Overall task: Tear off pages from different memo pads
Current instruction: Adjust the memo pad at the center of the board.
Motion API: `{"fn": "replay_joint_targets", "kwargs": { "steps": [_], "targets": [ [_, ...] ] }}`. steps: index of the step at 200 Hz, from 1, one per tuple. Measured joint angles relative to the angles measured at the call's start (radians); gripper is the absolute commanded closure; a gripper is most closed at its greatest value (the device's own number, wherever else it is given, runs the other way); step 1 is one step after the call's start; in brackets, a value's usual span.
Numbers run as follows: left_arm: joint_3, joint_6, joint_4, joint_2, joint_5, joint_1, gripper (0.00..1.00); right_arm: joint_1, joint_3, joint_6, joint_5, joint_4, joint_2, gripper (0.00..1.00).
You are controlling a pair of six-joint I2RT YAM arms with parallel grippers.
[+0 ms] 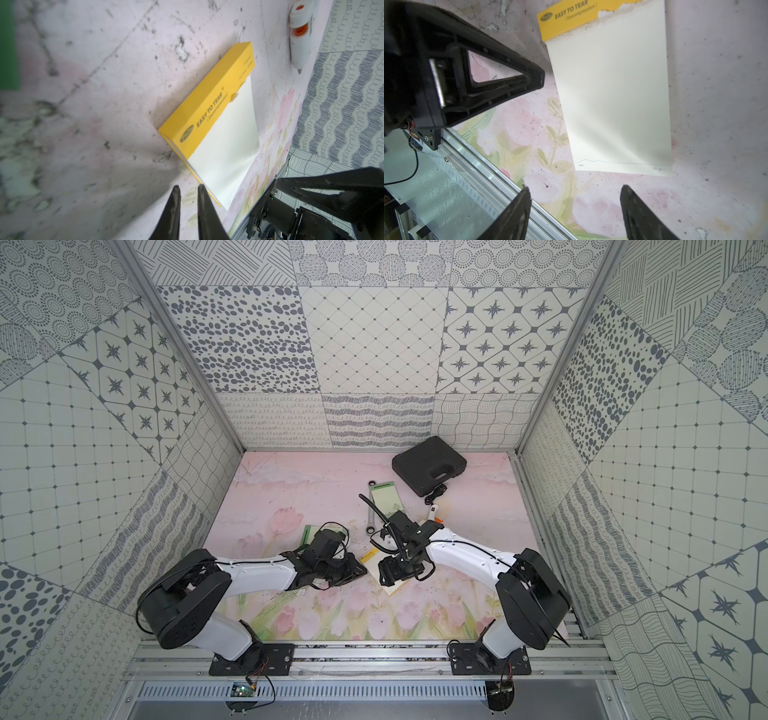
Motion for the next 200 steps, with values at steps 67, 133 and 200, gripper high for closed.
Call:
{"fn": "replay_joint_targets", "kwargs": {
  "steps": [67, 133, 200],
  "targets": [
    [-0.076, 0.014, -0.103, -0.145, -0.035, 0.0, 0.69, 0.055, 0.092, -0.036, 0.077, -0.076, 0.109, 0.15],
    [-0.094, 0.019, -0.141, -0.168, -0.055, 0.001, 0.67, 0.057, 0.123, -0.154, 0.168, -0.092, 0.176, 0.14],
    [-0.093, 0.026, -0.13, -0.156, -0.047, 0.01, 0.66, 0.089, 0.137, -0.148, 0.201, -0.078, 0.234, 0.09]
  ]
}}
